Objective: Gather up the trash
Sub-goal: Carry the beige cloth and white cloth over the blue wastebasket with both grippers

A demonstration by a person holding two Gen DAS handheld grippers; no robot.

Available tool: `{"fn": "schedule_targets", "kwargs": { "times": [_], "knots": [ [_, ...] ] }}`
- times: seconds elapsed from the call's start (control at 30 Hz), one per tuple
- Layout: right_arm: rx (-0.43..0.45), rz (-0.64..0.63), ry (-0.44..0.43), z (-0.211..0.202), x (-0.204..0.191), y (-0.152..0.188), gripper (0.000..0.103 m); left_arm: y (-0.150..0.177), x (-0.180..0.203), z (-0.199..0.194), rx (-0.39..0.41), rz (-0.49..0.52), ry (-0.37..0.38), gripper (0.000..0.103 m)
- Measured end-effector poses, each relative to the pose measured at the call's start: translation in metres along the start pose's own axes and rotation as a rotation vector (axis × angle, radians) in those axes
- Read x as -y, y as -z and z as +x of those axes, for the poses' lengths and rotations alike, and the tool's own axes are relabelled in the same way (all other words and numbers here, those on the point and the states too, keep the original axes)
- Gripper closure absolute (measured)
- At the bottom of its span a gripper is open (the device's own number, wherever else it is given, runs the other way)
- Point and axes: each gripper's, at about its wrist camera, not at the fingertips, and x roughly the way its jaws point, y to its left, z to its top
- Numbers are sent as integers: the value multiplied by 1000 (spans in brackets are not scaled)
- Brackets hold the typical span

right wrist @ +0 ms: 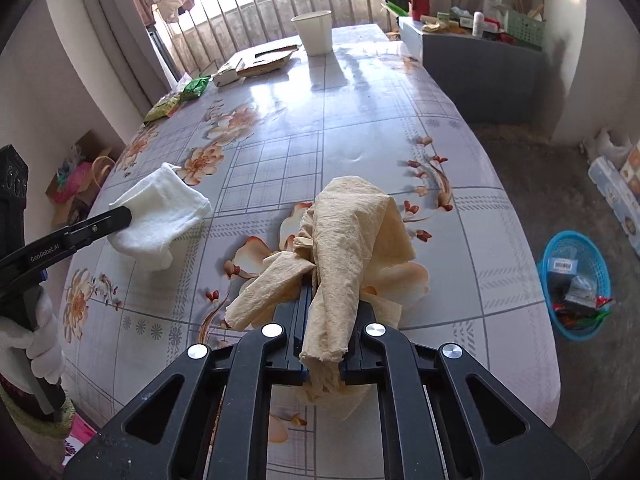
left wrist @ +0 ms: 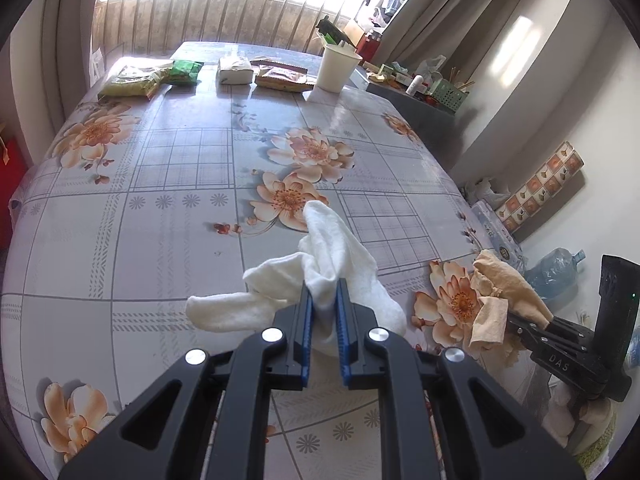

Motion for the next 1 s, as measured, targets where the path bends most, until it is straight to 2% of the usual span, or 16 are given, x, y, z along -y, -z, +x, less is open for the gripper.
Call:
{"fn": "schedule_targets", "kwargs": {
  "times": [0.3,0.57,0.77,0.87,1.0],
  "knots": [
    [156,188,-55,-75,67,17,95,-21,71,-13,40,108,92,93],
    [328,486,9,-149,184,58,95,-46,177,13,10,267,249,93],
    [397,715,87,-174,264,108,95,-56,271,67,-88,396,342,93],
    [394,798,108,-169,290,128,95,-56,315,104,-158,449,370,93],
    [367,882,114,-148,311,140,95,-49,372,161,-266,508,386,93]
  ]
}}
